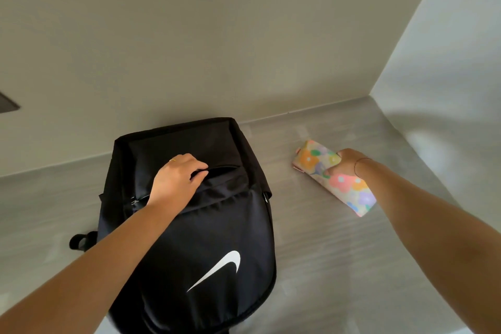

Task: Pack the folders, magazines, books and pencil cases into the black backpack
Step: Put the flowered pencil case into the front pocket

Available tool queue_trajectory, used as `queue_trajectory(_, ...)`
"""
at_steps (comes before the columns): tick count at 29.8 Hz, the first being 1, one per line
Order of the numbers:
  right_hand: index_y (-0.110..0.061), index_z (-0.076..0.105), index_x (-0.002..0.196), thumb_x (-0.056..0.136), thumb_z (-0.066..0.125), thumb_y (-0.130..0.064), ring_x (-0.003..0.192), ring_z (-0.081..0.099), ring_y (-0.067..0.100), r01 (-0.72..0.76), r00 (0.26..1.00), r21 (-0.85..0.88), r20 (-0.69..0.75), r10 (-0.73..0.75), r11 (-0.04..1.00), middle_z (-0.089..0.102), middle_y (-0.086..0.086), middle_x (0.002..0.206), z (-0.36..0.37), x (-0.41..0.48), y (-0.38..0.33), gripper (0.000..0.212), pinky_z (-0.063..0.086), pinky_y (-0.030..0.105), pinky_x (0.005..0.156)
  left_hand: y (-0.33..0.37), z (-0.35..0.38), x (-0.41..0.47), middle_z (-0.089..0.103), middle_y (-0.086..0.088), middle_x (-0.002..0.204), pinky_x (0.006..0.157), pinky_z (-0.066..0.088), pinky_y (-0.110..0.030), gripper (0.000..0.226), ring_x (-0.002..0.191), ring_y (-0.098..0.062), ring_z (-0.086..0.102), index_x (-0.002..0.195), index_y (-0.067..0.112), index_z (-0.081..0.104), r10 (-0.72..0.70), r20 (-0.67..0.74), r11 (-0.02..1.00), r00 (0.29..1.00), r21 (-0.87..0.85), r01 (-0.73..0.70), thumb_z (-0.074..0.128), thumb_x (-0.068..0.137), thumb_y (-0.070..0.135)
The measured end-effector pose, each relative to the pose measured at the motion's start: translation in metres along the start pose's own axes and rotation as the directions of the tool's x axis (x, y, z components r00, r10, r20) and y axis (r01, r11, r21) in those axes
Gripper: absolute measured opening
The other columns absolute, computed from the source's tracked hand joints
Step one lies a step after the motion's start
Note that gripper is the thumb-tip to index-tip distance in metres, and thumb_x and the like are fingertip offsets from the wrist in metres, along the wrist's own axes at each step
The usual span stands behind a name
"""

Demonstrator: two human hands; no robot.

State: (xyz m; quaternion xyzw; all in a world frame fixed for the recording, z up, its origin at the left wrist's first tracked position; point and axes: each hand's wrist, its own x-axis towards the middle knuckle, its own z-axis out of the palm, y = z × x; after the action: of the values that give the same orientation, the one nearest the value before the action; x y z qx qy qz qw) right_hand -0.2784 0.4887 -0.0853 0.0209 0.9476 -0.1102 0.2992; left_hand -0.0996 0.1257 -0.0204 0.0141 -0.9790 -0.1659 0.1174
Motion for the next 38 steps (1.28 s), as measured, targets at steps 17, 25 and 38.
queue_trajectory(17,-0.007,0.068,0.094,0.087,0.062,-0.018,0.065,0.071,0.017,-0.273,0.726,0.894,0.435,-0.533,0.356,0.075,0.007,0.078,0.088,-0.203,-0.153,0.014,0.059,0.030,0.061,-0.039,-0.045,-0.023,0.066,-0.002,0.090,0.063,0.044,-0.027,0.018,0.078,-0.018,0.061,0.097,0.015,0.072,-0.230,-0.037,0.973,0.973,0.021,0.231,0.060,0.089,0.028)
queue_trajectory(25,-0.001,0.060,0.102,0.083,0.069,-0.028,0.086,0.065,0.027,-0.148,0.988,0.980,0.154,-0.033,0.131,0.065,0.010,0.094,0.114,-0.204,-0.241,0.034,0.056,0.037,0.079,-0.044,-0.050,-0.031,0.063,-0.005,0.086,0.062,0.042,-0.028,0.015,0.077,-0.023,0.060,0.093,0.013,0.072,-0.105,0.001,0.994,0.994,0.016,0.105,0.061,0.089,0.023)
queue_trajectory(38,-0.005,0.056,0.116,0.080,0.072,-0.007,0.091,0.065,0.027,-0.291,0.955,0.953,0.284,-0.082,-0.089,0.066,0.014,0.109,0.129,-0.204,-0.265,0.040,0.055,0.044,0.079,-0.068,-0.058,-0.057,0.064,-0.009,0.093,0.062,0.044,-0.031,0.017,0.078,-0.025,0.062,0.095,0.008,0.067,-0.127,0.049,0.991,0.991,-0.033,0.129,0.054,0.093,0.018)
